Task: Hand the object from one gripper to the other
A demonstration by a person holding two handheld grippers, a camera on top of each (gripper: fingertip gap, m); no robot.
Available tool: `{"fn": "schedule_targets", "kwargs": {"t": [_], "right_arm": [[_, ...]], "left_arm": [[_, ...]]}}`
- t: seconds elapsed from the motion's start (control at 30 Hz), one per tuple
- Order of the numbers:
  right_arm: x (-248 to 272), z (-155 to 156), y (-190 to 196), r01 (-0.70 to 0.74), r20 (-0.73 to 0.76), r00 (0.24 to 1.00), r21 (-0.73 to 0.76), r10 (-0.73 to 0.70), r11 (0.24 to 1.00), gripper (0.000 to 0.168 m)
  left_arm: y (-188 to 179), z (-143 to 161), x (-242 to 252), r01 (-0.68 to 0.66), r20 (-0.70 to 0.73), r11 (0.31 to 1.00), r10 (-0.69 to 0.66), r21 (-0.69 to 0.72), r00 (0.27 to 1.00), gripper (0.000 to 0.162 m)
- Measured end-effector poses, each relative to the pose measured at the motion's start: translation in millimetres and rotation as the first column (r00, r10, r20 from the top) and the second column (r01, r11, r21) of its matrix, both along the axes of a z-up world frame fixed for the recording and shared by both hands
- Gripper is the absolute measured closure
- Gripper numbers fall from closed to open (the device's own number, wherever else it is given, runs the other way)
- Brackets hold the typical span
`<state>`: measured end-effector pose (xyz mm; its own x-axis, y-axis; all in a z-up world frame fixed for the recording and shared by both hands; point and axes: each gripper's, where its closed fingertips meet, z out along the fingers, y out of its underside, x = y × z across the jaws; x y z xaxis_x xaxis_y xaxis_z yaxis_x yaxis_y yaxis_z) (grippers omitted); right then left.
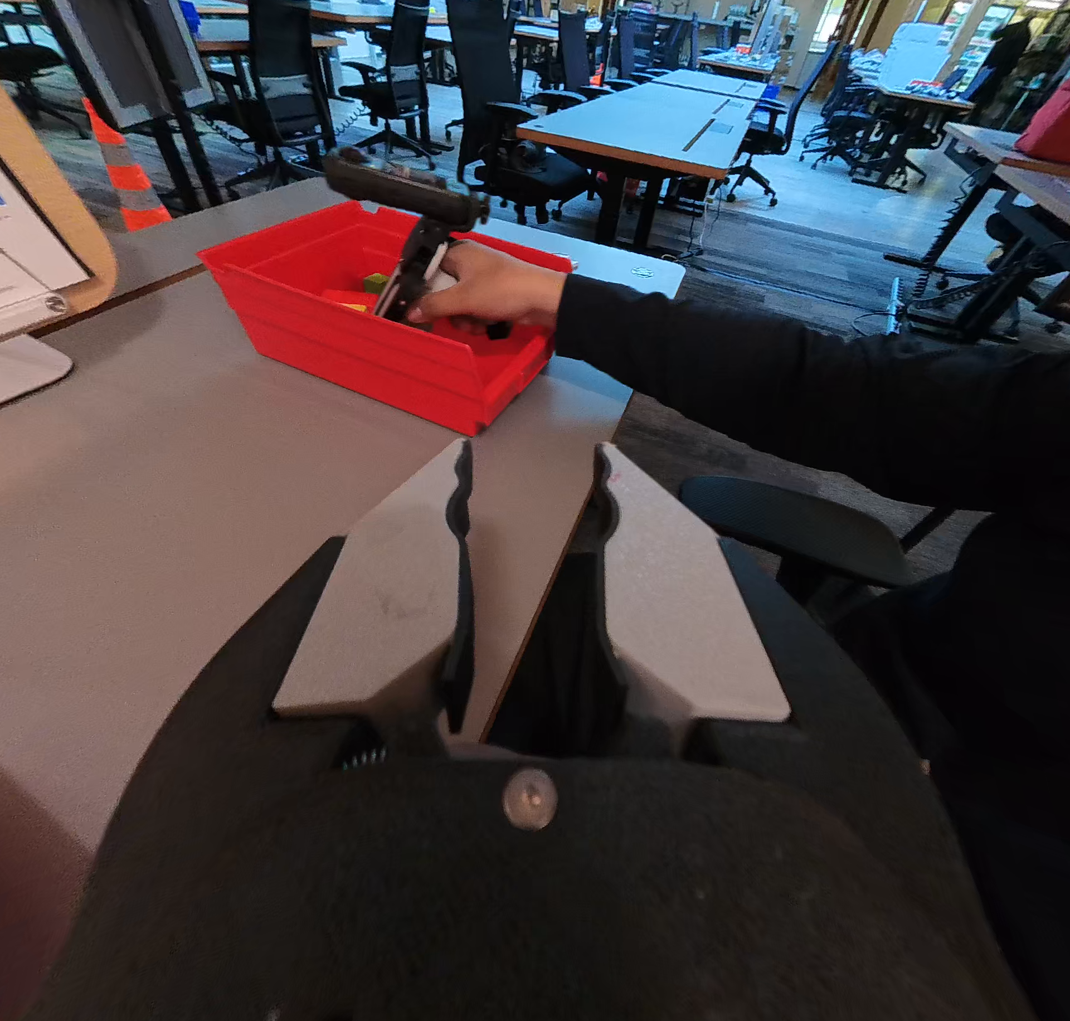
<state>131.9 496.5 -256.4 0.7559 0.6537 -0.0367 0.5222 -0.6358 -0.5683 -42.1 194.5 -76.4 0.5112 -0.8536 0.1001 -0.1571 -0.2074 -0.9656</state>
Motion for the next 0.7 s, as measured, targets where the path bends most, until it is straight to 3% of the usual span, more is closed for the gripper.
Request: {"fn": "schedule_targets", "kwargs": {"t": [0.13,0.23,0.33,0.43,0.53,0.7], "right_arm": [[4,18,-11,0.015,-0.057,0.998,0.019,-0.014,1.000,0.127],[-4,53,-29,0.012,-0.162,0.987,0.069,-0.001,0.998,0.125],[-25,103,-64,-0.041,-0.310,0.946,0.166,0.091,0.985,0.126],[-45,138,-110,-0.140,-0.354,0.908,0.248,0.224,0.959,0.126],[-60,160,-150,-0.235,-0.312,0.888,0.325,0.339,0.916,0.126],[-89,183,-195,-0.340,-0.317,0.814,0.420,0.487,0.841,0.126]], "left_arm": [[7,5,-35,-0.087,-0.021,0.996,0.087,0.001,0.996,0.120],[19,9,-87,-0.250,-0.056,0.968,0.251,0.017,0.966,0.118],[31,3,-158,-0.468,-0.099,0.883,0.465,-0.009,0.880,0.110],[39,-23,-234,-0.672,-0.240,0.739,0.643,-0.056,0.727,0.101],[49,-44,-287,-0.752,-0.365,0.653,0.682,-0.088,0.634,0.105],[83,-66,-341,-0.796,-0.539,0.574,0.617,-0.191,0.574,0.104]]}}
